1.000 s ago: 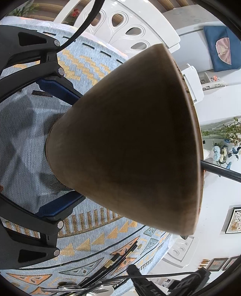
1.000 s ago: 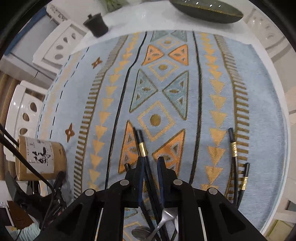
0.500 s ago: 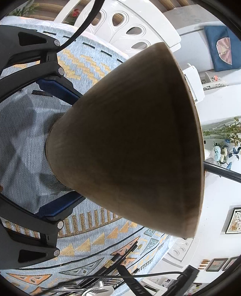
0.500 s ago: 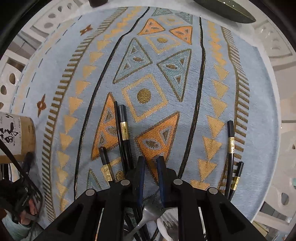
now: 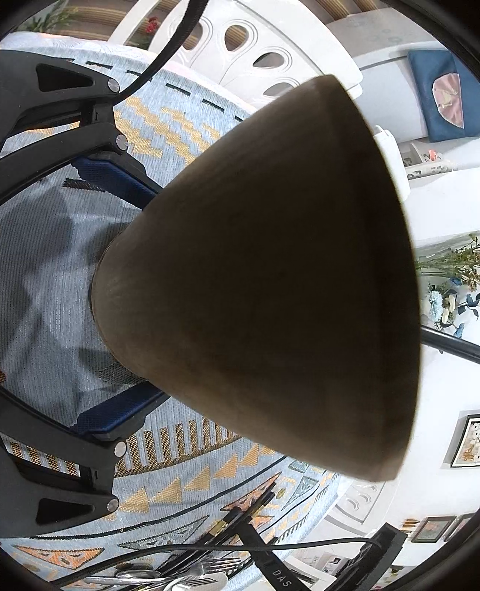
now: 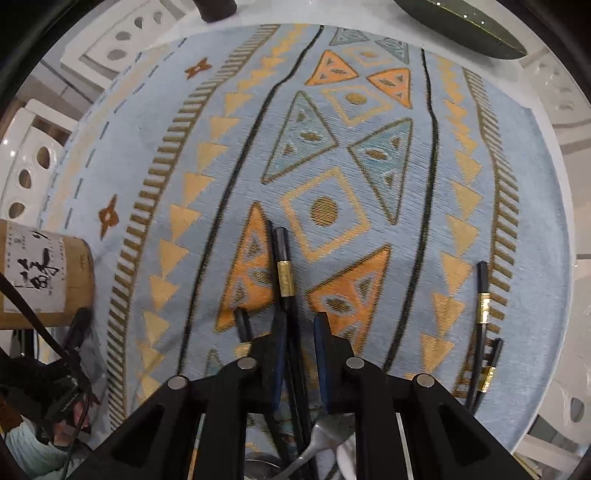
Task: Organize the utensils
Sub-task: 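Lift the chopstick with the right gripper toward the holder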
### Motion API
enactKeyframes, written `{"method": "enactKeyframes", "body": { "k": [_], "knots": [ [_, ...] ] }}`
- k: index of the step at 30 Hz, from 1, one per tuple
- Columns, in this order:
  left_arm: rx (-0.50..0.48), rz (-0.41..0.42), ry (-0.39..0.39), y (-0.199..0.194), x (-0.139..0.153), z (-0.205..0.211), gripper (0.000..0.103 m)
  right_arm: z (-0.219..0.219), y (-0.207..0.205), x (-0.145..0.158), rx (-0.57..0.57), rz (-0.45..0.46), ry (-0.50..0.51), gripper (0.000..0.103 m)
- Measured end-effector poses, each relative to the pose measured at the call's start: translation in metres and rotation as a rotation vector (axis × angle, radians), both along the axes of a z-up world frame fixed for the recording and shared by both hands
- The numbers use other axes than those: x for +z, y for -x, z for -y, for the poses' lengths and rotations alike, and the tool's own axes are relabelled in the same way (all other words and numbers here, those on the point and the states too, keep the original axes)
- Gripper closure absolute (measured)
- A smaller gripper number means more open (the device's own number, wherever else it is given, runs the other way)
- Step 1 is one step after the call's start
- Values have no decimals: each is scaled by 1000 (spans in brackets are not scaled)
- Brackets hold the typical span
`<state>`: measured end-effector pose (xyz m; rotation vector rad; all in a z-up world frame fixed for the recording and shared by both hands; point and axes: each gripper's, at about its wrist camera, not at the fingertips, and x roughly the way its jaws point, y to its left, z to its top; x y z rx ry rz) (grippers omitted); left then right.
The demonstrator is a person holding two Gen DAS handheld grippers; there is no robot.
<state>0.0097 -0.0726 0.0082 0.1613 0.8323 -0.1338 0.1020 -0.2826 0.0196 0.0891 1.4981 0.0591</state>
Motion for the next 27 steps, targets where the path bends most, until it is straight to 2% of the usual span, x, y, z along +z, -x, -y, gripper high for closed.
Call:
{"method": "enactKeyframes", "body": {
  "k": [11, 14, 16, 22, 27],
  "knots": [
    [0, -8, -4, -2, 1, 1, 9, -26, -8, -15, 64, -72, 126, 90],
    [-1, -7, -6, -2, 1, 2, 9, -26, -17, -17, 65, -71, 94, 90],
    [-1, -6, -8, -1, 1, 2, 9, -19, -25, -17, 47, -53, 57, 95],
    [-2, -6, -7, -2, 2, 2, 9, -6, -11, 12, 31, 99, 20, 97],
    [-2, -6, -8, -2, 2, 2, 9, -1, 14, 75, 5, 302, -34, 96]
  ]
}}
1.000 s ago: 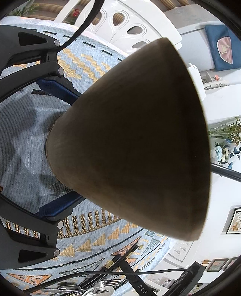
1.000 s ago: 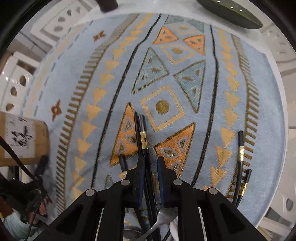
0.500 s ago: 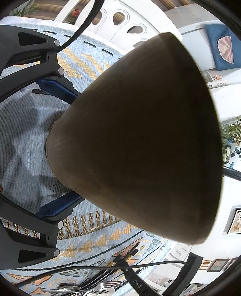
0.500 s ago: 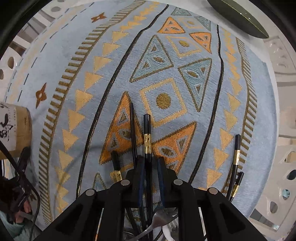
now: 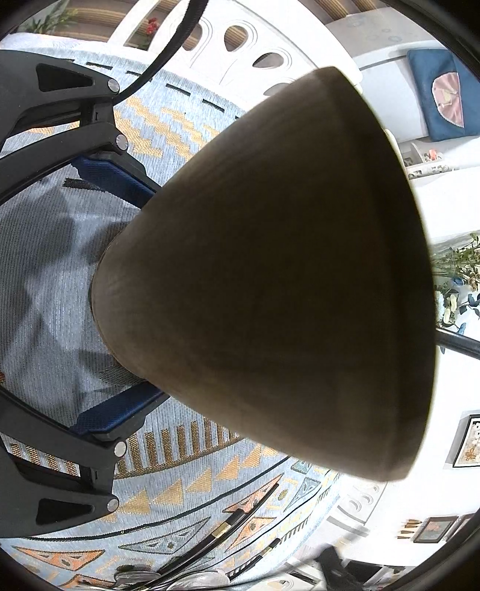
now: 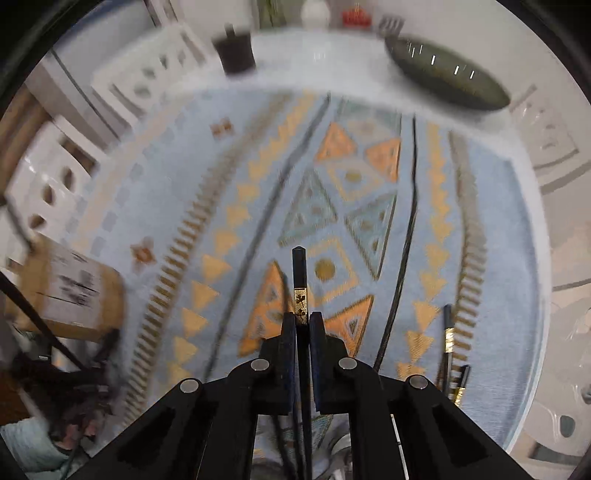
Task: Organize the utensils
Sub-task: 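Lift the chopstick with the right gripper toward the holder, then insert the chopstick into the holder and open the right gripper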
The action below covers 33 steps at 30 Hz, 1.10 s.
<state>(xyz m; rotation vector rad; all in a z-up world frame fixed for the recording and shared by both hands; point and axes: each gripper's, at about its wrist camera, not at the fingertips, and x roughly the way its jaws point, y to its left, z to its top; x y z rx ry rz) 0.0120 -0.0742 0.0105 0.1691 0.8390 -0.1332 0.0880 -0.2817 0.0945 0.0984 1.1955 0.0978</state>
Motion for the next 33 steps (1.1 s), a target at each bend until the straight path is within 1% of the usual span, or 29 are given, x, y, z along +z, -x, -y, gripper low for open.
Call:
{"method": "enactKeyframes", "body": {
  "k": [1, 2, 5, 7, 9, 14, 18, 21, 25, 27, 30, 33],
  "knots": [
    [0, 1, -1, 0, 0, 0, 9, 4, 6, 13, -5, 38, -3, 96],
    [0, 1, -2, 0, 0, 0, 9, -3, 14, 28, -12, 66, -7, 96],
    [0, 2, -5, 0, 0, 0, 9, 0, 37, 55, -40, 166, -29, 96],
    [0, 2, -7, -1, 0, 1, 9, 6, 50, 72, -65, 219, -71, 97],
    [0, 3, -9, -1, -1, 1, 9, 0, 56, 91, -83, 264, -77, 97],
    [0, 4, -10, -1, -2, 1, 9, -1, 73, 117, -103, 335, -97, 97],
    [0, 4, -10, -1, -2, 1, 9, -5, 73, 134, -97, 387, -120, 97],
    [0, 4, -10, -1, -2, 2, 9, -16, 67, 150, -60, 411, -156, 97],
    [1, 4, -10, -1, -2, 2, 9, -34, 62, 179, -14, 501, -202, 97],
    [1, 5, -12, -1, -1, 2, 9, -45, 58, 194, 11, 546, -250, 97],
    [0, 6, -10, -1, -1, 1, 9, -60, 52, 205, 47, 577, -290, 97],
    [-1, 0, 0, -1, -2, 0, 9, -82, 43, 210, 94, 584, -338, 97]
  ]
}}
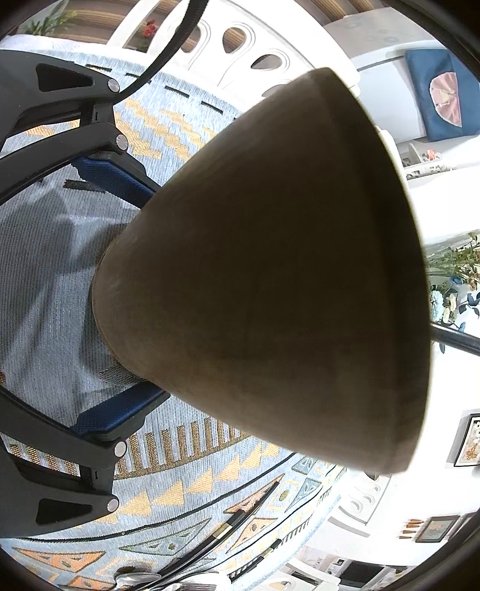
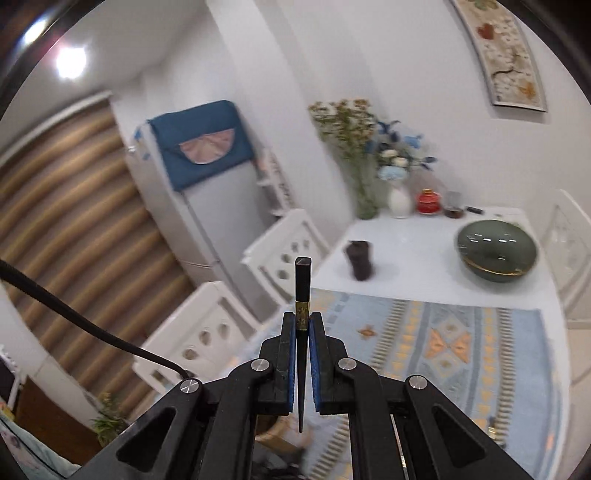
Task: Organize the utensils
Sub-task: 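Insert the chopstick into the holder and open the right gripper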
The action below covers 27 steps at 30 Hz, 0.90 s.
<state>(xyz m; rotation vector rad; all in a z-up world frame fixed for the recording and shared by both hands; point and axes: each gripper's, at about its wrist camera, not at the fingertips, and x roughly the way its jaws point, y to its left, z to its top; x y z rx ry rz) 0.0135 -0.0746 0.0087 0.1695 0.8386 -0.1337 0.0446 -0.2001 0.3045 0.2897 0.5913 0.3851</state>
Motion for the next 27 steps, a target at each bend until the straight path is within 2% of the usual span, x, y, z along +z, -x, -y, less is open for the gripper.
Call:
{"method": "enactKeyframes", "body": {
  "k": [6, 11, 17, 27],
  "knots": [
    [0, 1, 0, 0, 0, -2, 9, -49, -19, -10, 74, -17, 36, 97],
    [0, 1, 0, 0, 1, -1, 9, -68, -30, -29, 90, -54, 68, 97],
    [0, 0, 2, 0, 0, -2, 9, -71, -39, -47, 101, -110, 65, 97],
    [1, 0, 2, 0, 0, -2, 9, -72, -46, -58, 113, -182, 64, 96]
  ]
}}
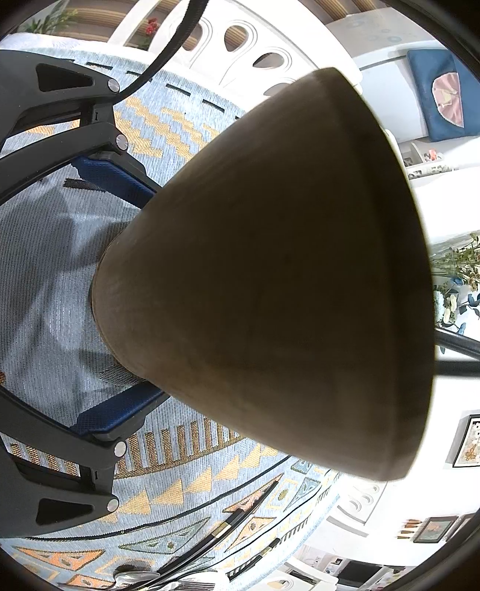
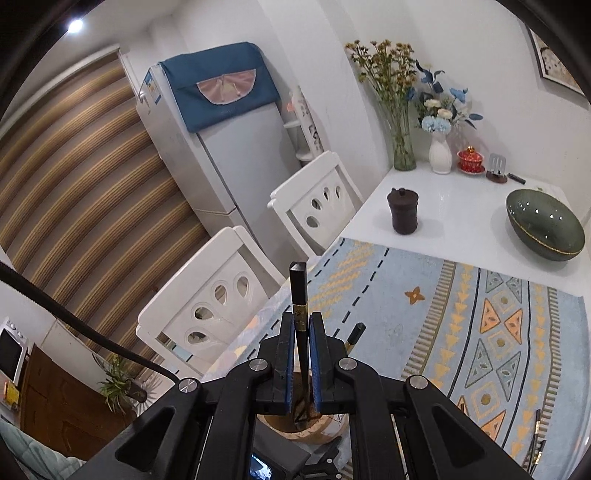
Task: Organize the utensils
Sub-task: 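Insert the chopstick into the holder and open the right gripper, then move the open right gripper down to the cutlery row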
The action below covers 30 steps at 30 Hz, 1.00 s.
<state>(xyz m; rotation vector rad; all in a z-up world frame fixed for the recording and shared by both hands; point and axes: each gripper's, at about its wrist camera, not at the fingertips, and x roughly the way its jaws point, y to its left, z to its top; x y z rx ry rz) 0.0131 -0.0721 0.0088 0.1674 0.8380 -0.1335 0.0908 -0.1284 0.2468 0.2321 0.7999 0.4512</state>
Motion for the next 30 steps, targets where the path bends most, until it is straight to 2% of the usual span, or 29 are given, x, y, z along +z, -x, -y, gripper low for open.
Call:
{"method": "enactKeyframes", "body": {
  "k": [4, 16, 22, 30],
  "knots": [
    [1, 0, 0, 0, 1, 0, 9, 4, -6, -6, -2, -35, -4, 89],
    [0, -2, 0, 0, 1, 0, 9, 41, 0, 0, -91, -32, -27, 86],
    [1, -1, 1, 0, 1, 1, 9, 66, 10, -1, -158, -42, -1, 84],
    [1, -4, -1, 0, 0, 1, 9, 111, 33, -28, -270, -129, 36, 80]
  ]
}}
